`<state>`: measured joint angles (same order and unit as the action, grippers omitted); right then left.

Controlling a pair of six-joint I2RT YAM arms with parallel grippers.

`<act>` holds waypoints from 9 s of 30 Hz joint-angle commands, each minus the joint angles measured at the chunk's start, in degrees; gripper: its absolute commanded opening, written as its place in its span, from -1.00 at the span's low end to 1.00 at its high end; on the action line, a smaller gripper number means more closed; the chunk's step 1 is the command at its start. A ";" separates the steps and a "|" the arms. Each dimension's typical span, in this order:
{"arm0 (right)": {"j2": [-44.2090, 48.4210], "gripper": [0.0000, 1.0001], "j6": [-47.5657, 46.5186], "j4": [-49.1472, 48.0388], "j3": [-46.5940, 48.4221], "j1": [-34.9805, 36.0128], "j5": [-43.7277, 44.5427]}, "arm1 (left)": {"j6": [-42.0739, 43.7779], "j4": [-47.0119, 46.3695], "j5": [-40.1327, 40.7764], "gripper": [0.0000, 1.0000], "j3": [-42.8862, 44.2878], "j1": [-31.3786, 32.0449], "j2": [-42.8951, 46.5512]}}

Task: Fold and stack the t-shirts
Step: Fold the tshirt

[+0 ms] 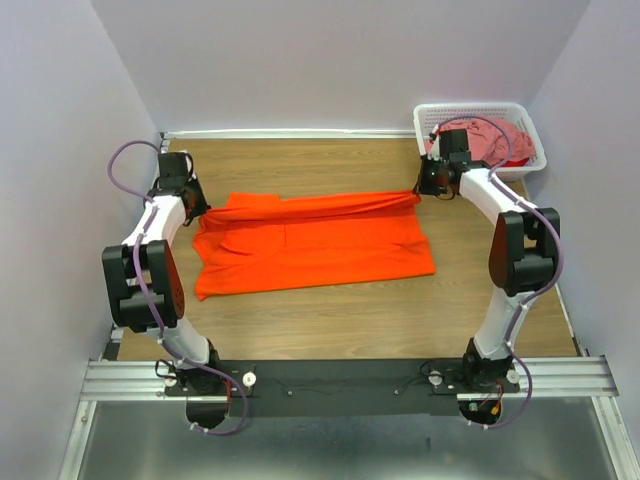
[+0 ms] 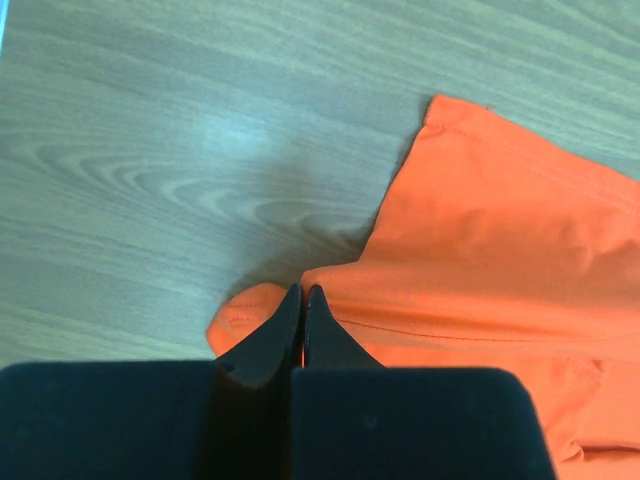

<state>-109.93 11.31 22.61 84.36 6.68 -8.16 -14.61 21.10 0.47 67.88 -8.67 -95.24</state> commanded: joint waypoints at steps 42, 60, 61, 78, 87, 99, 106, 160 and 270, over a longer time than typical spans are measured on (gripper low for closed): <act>2.35 0.29 8.38 3.05 -8.77 -1.67 -3.18 | -2.18 3.68 0.93 0.05 -7.50 -0.48 2.77; 3.93 0.50 2.93 6.13 -4.99 7.64 -5.46 | -0.51 5.44 5.59 0.00 15.96 10.86 -13.73; 3.85 0.50 2.93 6.13 -5.25 8.43 -5.37 | -0.42 5.35 6.12 -0.03 18.32 11.12 -16.35; 5.25 0.49 0.82 6.04 -9.39 13.19 -7.92 | -1.29 7.55 10.52 -0.16 23.71 12.97 -30.62; 4.55 0.48 -0.15 6.13 -9.21 13.36 -7.66 | -1.30 7.02 11.22 -1.00 18.87 13.67 -27.37; 5.25 0.48 0.55 6.04 -7.72 13.54 -9.24 | -3.93 10.80 8.15 -1.00 4.91 15.61 -6.20; 4.29 0.47 0.47 6.04 -6.66 13.71 -10.38 | -4.90 14.40 1.74 -1.00 -4.41 17.98 6.28; -14.26 0.07 1.26 6.66 10.39 25.49 1.83 | -2.97 25.74 -7.50 -0.95 -17.87 20.44 19.21; 17.47 0.64 19.19 8.85 -19.05 -2.37 3.68 | 23.49 -4.31 -19.89 -1.00 25.99 48.74 -26.40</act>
<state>-93.30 30.24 32.36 65.82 4.75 -5.56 8.23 16.56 -16.16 95.04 39.35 -126.34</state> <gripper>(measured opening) 0.778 0.006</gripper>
